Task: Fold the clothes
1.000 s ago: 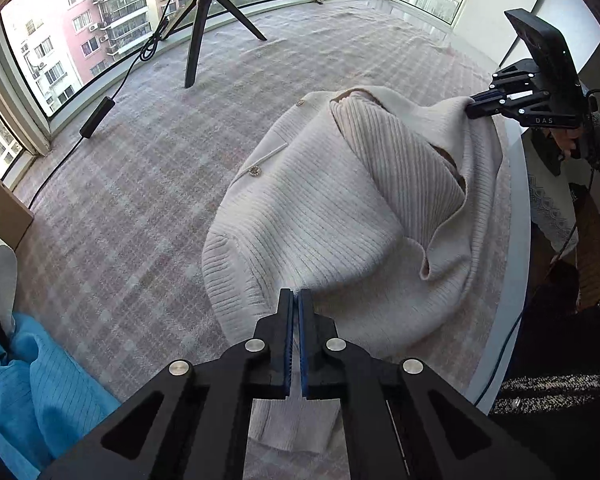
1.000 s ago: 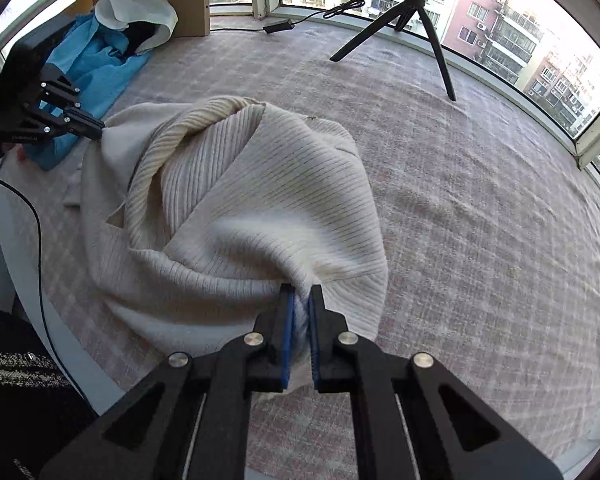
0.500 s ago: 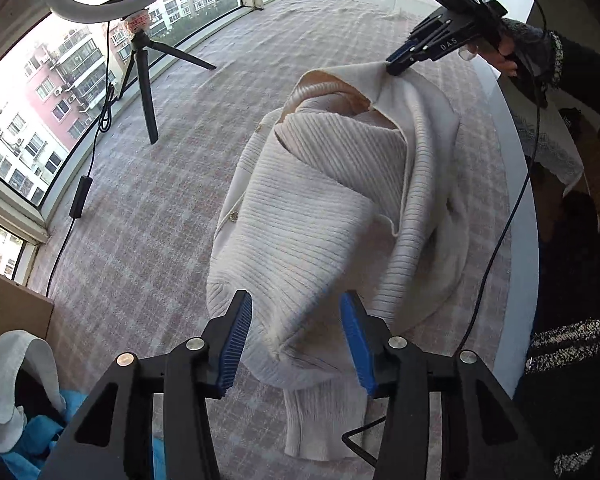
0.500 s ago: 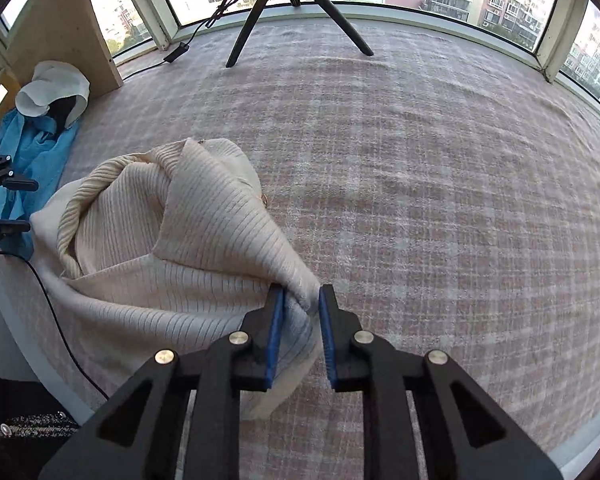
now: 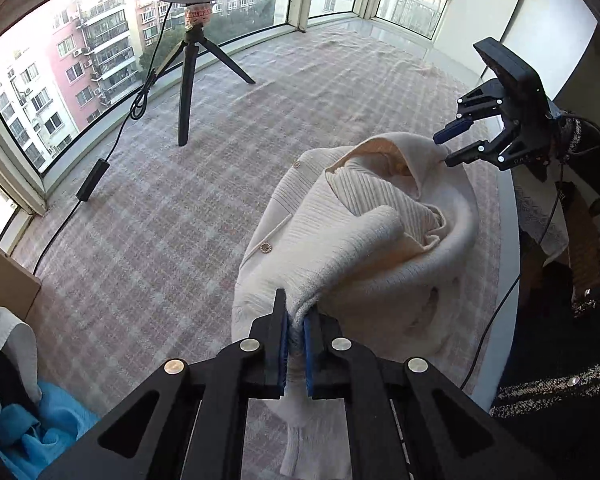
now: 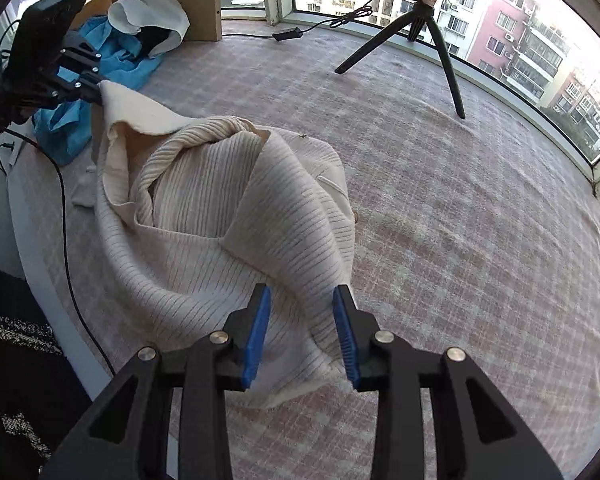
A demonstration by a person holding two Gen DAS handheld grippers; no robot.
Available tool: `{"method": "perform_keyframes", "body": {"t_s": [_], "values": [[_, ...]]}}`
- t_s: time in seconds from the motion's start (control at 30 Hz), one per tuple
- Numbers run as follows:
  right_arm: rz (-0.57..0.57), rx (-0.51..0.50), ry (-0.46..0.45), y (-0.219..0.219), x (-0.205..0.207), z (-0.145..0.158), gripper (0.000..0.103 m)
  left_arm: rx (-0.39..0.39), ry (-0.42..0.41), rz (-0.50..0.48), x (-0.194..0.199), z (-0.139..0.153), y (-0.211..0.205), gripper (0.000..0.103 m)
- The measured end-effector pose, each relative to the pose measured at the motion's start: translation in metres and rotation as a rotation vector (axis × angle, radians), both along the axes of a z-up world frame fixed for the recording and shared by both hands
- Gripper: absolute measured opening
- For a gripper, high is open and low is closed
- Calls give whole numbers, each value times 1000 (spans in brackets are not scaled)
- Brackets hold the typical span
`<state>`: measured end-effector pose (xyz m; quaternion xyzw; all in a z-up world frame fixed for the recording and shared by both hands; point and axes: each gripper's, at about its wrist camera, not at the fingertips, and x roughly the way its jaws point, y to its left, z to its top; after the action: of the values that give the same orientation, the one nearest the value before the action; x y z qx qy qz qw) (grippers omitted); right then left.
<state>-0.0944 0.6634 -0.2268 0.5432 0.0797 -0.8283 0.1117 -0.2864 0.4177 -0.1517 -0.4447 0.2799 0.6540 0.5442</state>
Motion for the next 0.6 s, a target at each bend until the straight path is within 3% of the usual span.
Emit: {"method": "perform_keyframes", "body": {"t_s": [0.1,0.17,0.2,0.23,0.27,0.3,0.4,0.5,0.6], "values": [[71,118,59,-20,-11,-7,47,-13,12,6,-6,-3,3,5],[54,49,25,-11,-30,-18,46,-20,23,14,-10,-5,5,5],[41,5,3,-6,-41,-24,40,-18,23,29,-14,-7,6,5],[28,-38,-18,-1,-51,-29,14,-16,23,44,-18,-8,6,6],[-30,-73,-23,13,-64,-32,7,-14,23,59,-22,-9,7,6],[-104,-106,-21,30,-77,-33,7,-21,23,81,-28,-13,7,6],[-217,-101,-57,63,-93,-33,15,-35,0,119,-39,-23,5,6],[-156,-102,-30,57,-75,-10,22,-36,-20,108,-40,-29,2,6],[-99,-20,24,35,-50,11,41,-51,-27,102,-39,-34,4,6]]}}
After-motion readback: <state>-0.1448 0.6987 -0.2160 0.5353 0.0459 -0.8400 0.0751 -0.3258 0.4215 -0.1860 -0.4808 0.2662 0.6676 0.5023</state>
